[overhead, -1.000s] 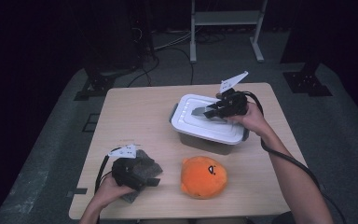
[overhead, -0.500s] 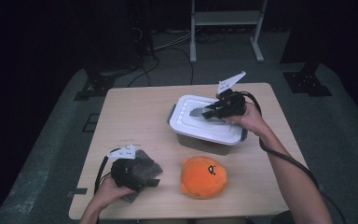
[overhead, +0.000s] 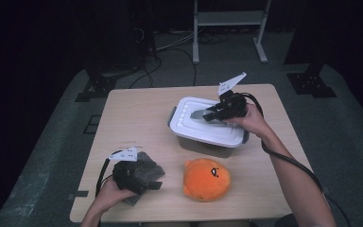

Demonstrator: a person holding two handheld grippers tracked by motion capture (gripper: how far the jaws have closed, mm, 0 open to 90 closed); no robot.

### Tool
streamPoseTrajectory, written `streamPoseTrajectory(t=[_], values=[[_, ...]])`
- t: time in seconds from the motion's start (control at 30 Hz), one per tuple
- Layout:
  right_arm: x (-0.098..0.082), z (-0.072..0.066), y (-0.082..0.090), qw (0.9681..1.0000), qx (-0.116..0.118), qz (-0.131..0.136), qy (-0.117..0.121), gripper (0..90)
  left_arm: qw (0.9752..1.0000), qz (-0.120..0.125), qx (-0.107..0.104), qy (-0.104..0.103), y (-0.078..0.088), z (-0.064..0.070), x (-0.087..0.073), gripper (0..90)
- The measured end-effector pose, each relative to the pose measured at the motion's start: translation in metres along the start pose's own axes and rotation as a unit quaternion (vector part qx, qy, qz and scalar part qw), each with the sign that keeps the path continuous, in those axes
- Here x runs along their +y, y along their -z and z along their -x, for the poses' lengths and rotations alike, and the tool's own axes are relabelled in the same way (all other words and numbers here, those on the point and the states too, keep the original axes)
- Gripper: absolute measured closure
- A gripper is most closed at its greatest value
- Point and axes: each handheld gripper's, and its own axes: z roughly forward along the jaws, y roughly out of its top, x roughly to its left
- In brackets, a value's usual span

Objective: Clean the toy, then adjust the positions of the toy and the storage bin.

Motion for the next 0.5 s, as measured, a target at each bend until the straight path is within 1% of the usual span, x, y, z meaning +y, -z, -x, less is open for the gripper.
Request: streamPoseTrajectory(t=[0.1, 0.13, 0.23, 0.33, 0.5], values=[[0.0004, -0.0007, 0.0000, 1.0000, -0.002, -0.001, 0.002, 66.1, 1.0000, -0.001, 0.002, -0.002, 0.0006, -0.0001, 0.0006, 10.3], [0.0004, -0.0009, 0.0001, 1.0000, -0.003, -0.001, 0.002, 66.1, 1.0000, 0.003, 0.002, -0.001, 0.0013, 0.0001, 0.0009, 10.3], [0.0012, -0.0011, 0.0004, 1.0000, -0.008, -0.005, -0.004, 66.2, 1.0000, 0.009, 0.000, -0.001, 0.0025, 0.0009, 0.0010, 10.3], [0.0021, -0.0023, 0.0018, 0.9999, -0.012, -0.003, -0.003, 66.2, 1.0000, 0.008, 0.001, -0.002, 0.0039, 0.0008, 0.0004, 10.2], [0.0061, -0.0067, 0.0049, 0.9998, -0.015, -0.007, 0.007, 66.2, 0.9999, 0.010, 0.001, -0.002, 0.0044, 0.0001, 0.0014, 10.0]])
